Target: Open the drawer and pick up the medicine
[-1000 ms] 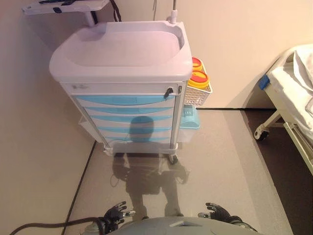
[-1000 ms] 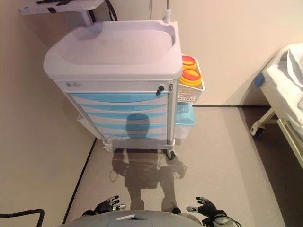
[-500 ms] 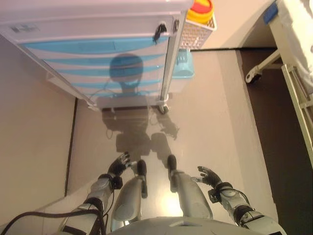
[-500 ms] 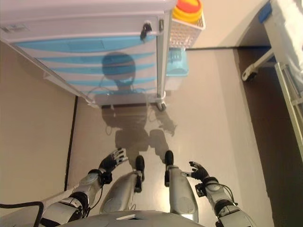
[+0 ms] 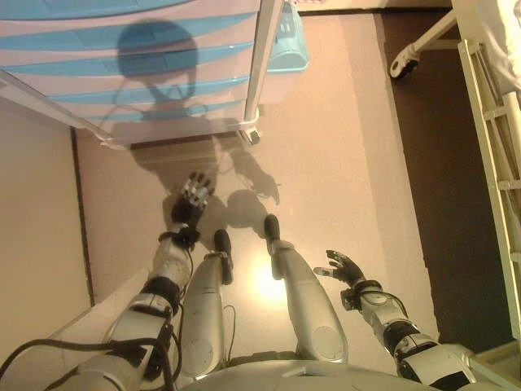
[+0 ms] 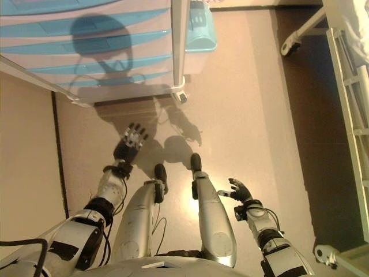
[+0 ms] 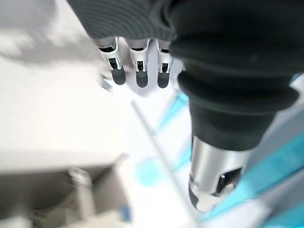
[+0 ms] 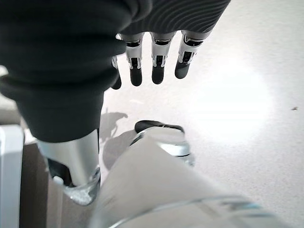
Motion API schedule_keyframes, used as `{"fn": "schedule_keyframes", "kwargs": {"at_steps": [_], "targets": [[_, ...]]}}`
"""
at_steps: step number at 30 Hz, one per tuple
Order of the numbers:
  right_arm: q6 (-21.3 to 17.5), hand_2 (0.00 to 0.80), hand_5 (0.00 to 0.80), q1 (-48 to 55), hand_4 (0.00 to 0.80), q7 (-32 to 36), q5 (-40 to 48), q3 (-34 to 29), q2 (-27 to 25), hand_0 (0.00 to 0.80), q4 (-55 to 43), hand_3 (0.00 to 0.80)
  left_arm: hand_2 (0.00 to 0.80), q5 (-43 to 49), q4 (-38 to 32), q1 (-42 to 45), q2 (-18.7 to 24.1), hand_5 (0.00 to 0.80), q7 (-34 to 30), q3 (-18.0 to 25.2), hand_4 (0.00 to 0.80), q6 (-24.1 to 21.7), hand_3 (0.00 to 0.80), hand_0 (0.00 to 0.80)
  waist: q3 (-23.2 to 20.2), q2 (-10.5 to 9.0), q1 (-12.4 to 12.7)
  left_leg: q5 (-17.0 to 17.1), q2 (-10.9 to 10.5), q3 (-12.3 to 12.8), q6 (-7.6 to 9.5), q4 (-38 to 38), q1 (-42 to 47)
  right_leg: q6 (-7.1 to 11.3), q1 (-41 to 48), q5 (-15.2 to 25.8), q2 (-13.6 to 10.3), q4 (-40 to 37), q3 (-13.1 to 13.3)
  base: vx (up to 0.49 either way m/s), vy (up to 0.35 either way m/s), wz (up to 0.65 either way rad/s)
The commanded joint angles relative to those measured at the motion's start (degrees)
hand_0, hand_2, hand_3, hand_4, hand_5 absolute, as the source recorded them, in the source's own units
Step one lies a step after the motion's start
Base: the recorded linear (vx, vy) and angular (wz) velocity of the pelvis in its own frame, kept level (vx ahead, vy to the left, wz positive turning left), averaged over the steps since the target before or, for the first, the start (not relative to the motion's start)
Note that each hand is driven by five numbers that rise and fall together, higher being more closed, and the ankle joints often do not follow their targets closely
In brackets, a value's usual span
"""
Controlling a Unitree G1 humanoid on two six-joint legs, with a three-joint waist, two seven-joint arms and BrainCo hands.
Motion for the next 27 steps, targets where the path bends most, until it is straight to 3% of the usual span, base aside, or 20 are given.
{"fn": "schedule_keyframes", "kwargs": {"at_steps": [1,8,17,18,19,27], "targets": [[-0.4,0.000,0.000,2.5,0.000,-0.1,3.0,3.5,-3.0,0.000,-2.2,0.000,0.000,-10.3,-4.9,-1.7,3.3,0.000,-7.5,3.4,0.000,-2.1,0.000,0.000,-1.3,-0.91,-0.3,-6.8,-2.8,-1.5,0.34,4.9,-2.4,0.72,0.5,0.1,1.8,-1.1,-0.9,-0.025,0.005,-0.12],[-2.5,0.000,0.000,3.7,0.000,1.3,4.4,5.1,-3.5,0.000,-1.9,0.000,0.000,-20.6,-6.7,-12.9,10.5,0.000,-11.5,4.1,0.000,-1.5,0.000,0.000,-0.4,-2.56,-1.8,-8.3,-2.1,-1.4,0.27,7.5,-4.8,0.68,-0.5,1.0,2.4,-1.8,-0.5,-0.009,-0.003,-0.05],[-4.7,0.000,0.000,4.4,0.000,1.8,5.8,5.9,-3.9,0.000,-2.6,0.000,0.000,-23.7,-8.4,-22.7,16.2,0.000,-6.8,2.3,0.000,-3.3,0.000,0.000,0.6,-3.39,-2.6,-9.5,-2.2,-1.3,-0.09,8.9,-5.4,0.74,0.1,1.6,2.3,-3.2,-0.6,0.000,-0.005,-0.02],[-4.9,0.000,0.000,4.5,0.000,1.8,5.8,6.0,-3.9,0.000,-2.5,0.000,0.000,-24.4,-8.3,-23.3,16.8,0.000,-6.5,2.1,0.000,-3.0,0.000,0.000,0.4,-2.93,-2.5,-11.2,-2.1,-1.8,-0.12,8.8,-4.6,0.92,0.7,0.3,2.7,-3.0,-0.6,0.000,0.000,0.00],[-5.2,0.000,0.000,4.5,0.000,2.0,5.7,6.0,-4.0,0.000,-2.6,0.000,0.000,-24.4,-8.4,-24.1,17.2,0.000,-5.7,2.0,0.000,-3.3,0.000,0.000,0.9,-3.49,-2.7,-9.7,-2.2,-1.2,-0.09,9.0,-5.3,0.77,0.5,1.6,2.2,-3.5,-0.6,0.000,0.000,0.00],[-5.8,0.000,0.000,5.3,0.000,2.5,6.1,7.5,-3.7,0.000,-2.8,0.000,0.000,-26.7,-7.7,-30.3,20.6,0.000,-6.2,-0.3,0.000,-2.5,0.000,0.000,1.6,-4.08,-2.8,-10.5,-2.3,-1.3,-0.02,9.8,-4.9,0.93,1.8,1.8,2.2,-4.3,-0.7,-0.007,-0.032,0.04]]}}
